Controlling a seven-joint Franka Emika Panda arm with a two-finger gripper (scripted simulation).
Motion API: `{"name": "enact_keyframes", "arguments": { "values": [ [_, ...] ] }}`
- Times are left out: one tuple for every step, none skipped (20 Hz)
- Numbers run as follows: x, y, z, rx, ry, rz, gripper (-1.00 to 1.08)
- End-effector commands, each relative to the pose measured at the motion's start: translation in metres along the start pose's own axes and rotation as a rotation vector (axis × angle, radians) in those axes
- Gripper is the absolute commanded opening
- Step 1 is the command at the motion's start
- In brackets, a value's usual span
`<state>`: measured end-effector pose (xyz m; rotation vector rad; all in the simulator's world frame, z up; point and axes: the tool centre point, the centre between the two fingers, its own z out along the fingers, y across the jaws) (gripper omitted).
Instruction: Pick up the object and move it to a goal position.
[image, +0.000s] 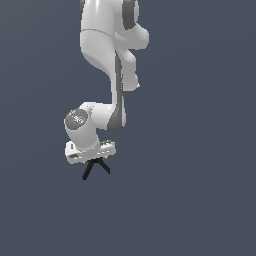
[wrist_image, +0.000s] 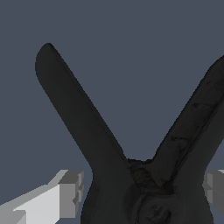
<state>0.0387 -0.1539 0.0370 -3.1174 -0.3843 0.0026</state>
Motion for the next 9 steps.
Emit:
{"name": "enact_keyframes", "arguments": {
  "values": [
    [0.0046,0.0076,-0.0018,-0.001,0.002,-0.001,-1.0],
    [0.0057,0.0097,-0.002,-0.001,0.002,-0.001,-1.0],
    [0.0066,0.0115,-0.0022,-0.001,0.002,-0.001,-1.0],
    [0.0075,0.013,-0.0023,-0.001,0.002,-0.001,-1.0],
    [0.0081,0.0141,-0.0024,-0.001,0.002,-0.001,-1.0],
    [0.0086,0.015,-0.0024,-0.001,0.002,-0.001,-1.0],
    [0.009,0.0156,-0.0025,-0.001,0.002,-0.001,-1.0],
    [0.0093,0.0159,-0.0025,-0.001,0.002,-0.001,-1.0],
    [0.0093,0.016,-0.0025,-0.001,0.002,-0.001,-1.0]
  ]
}}
